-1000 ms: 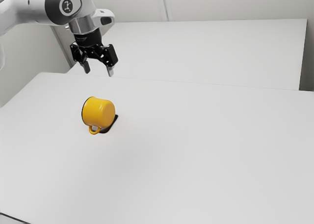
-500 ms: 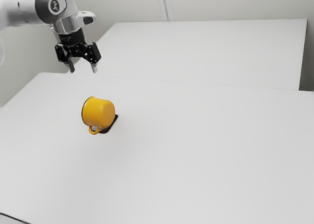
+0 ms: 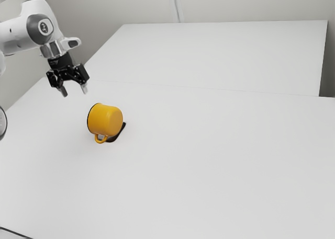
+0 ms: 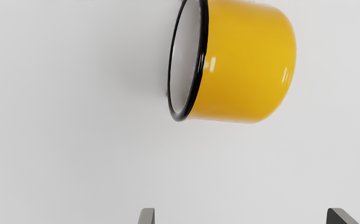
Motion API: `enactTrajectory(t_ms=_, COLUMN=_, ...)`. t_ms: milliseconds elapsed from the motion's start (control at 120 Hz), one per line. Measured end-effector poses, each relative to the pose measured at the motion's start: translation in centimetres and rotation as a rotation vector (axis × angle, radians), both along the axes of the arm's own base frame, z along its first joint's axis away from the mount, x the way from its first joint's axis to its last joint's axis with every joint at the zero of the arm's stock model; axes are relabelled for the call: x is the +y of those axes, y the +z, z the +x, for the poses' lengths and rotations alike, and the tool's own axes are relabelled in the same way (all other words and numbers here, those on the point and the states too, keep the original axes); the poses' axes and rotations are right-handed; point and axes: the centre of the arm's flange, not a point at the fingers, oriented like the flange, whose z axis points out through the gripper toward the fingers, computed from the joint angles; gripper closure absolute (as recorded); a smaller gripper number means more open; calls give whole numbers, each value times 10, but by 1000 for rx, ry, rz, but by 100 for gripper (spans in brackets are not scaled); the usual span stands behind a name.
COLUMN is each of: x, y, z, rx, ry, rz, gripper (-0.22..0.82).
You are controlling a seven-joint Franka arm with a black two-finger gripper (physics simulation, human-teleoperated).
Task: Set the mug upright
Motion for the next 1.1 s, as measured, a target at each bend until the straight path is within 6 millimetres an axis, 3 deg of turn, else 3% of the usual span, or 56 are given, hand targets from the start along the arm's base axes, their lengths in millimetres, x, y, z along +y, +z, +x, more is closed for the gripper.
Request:
enactTrajectory(t_ms=292, x=26, y=-43, z=19, rx=-46, ry=-71, rz=-113, gripper=0)
enactTrajectory(t_ms=592, x=59, y=-85, z=26, rx=-102, ry=-101, rz=-236, gripper=0)
enactTrajectory(t_ms=1100, x=73, y=-145, z=30, rx=-199, ry=-81, rz=-506, gripper=0)
